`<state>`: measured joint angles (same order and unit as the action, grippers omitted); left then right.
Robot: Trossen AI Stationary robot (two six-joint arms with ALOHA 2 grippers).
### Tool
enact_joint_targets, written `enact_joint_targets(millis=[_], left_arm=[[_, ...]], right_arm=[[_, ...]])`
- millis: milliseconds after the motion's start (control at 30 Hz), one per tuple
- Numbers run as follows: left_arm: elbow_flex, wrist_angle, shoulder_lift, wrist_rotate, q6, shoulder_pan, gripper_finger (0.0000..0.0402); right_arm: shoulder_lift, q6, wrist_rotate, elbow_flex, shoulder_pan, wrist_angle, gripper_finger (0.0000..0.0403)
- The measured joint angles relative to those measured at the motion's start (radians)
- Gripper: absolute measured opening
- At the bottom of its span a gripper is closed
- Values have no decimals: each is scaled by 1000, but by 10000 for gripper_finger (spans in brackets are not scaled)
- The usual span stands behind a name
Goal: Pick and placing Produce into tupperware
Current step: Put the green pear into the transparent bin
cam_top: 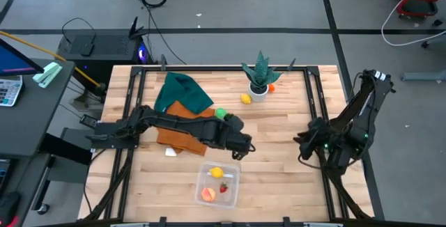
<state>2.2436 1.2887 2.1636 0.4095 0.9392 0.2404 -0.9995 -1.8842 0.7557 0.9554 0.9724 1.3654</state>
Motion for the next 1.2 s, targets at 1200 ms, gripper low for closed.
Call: enact_joint_targets(millis=[1200], left_arm=[[-94, -1445, -6, -683, -525, -7, 5]], right_arm=[[11, 68, -2, 0, -139, -4, 108]])
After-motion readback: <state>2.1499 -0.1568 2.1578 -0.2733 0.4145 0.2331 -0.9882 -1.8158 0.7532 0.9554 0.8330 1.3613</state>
